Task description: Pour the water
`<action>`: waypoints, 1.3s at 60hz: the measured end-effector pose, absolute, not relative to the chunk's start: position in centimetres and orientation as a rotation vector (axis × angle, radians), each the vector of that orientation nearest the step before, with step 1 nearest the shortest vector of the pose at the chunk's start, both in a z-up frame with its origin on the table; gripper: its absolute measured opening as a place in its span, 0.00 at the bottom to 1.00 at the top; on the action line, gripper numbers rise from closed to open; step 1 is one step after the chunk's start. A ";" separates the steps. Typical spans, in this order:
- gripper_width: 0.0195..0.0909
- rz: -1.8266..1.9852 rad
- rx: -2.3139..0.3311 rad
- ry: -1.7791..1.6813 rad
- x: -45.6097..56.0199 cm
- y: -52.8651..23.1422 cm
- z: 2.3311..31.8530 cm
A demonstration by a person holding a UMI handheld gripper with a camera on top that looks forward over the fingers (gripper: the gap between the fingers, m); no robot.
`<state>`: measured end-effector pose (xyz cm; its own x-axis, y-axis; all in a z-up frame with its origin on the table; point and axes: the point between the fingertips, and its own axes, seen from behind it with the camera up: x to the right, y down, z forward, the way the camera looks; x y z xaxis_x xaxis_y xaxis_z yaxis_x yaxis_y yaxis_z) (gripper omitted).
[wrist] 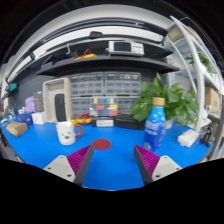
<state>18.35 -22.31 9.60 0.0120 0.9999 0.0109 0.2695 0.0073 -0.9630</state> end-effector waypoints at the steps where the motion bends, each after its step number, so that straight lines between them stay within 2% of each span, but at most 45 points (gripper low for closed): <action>1: 0.90 1.038 -1.408 -1.389 18.6 -21.2 9.5; 17: 0.89 0.934 -1.406 -1.242 17.9 -10.5 10.2; 26: 0.90 1.002 -1.384 -1.218 13.9 -9.3 10.9; 34: 0.88 1.040 -1.404 -1.223 10.9 -9.1 10.3; 36: 0.86 1.043 -1.403 -1.220 10.4 -9.0 10.2; 37: 0.81 1.044 -1.402 -1.217 10.2 -9.0 10.2; 40: 0.48 1.036 -1.403 -1.217 9.7 -8.9 9.9; 45: 0.39 1.021 -1.363 -1.207 9.3 -9.3 10.2; 50: 0.25 1.001 -1.338 -1.207 9.4 -9.3 10.4; 55: 0.26 0.975 -1.330 -1.212 9.3 -9.6 10.3; 56: 0.19 0.967 -1.332 -1.212 9.3 -9.5 10.3; 65: 0.19 0.909 -1.324 -1.239 9.0 -10.1 10.2; 78: 0.19 0.693 -1.084 -1.456 6.4 -15.7 10.7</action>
